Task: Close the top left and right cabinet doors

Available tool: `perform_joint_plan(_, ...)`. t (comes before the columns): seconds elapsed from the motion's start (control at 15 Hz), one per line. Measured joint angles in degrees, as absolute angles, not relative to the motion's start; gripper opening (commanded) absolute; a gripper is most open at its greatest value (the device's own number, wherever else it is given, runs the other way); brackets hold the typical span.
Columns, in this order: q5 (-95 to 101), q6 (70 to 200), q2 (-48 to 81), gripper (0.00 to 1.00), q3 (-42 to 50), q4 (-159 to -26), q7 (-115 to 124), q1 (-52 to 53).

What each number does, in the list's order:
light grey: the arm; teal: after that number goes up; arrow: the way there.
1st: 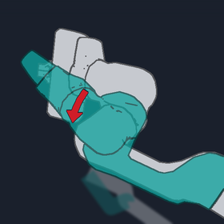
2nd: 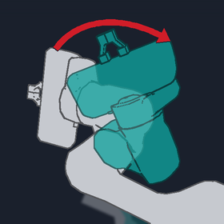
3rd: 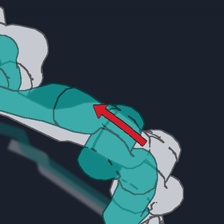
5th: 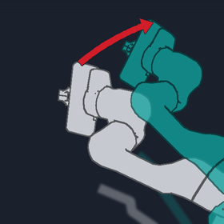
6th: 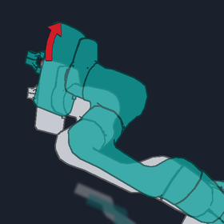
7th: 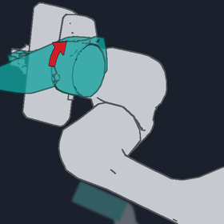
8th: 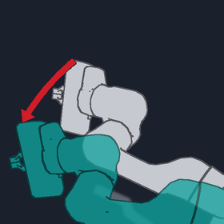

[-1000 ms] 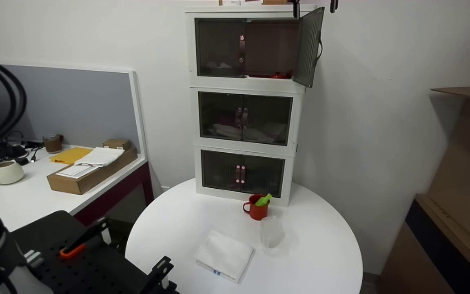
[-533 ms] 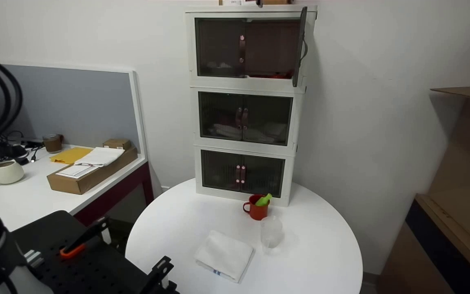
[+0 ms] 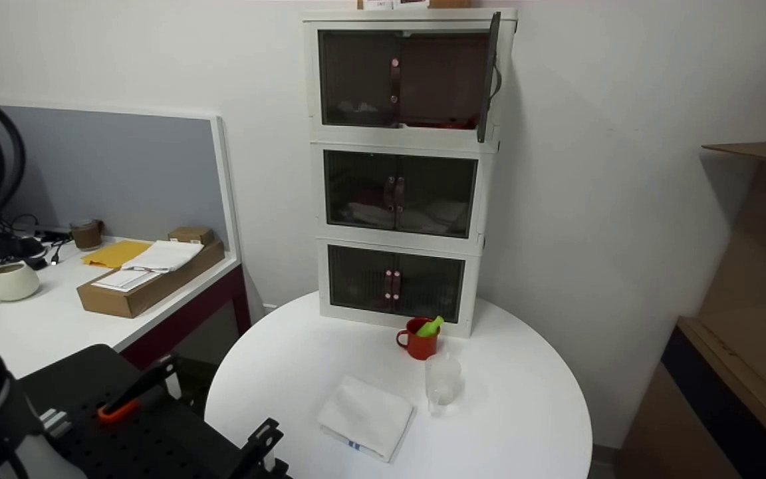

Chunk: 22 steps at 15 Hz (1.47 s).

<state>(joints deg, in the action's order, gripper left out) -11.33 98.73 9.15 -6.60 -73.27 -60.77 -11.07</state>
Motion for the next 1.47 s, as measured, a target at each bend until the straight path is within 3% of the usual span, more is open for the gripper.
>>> perform_joint_plan(0.67, 3.8, 111.3, 19.2, 1.0, 3.3, -68.3, -50.5, -16.6)
perform_joint_plan(1.47, 5.6, 112.4, 33.2, 1.0, 0.8, -56.4, -51.7, -13.0)
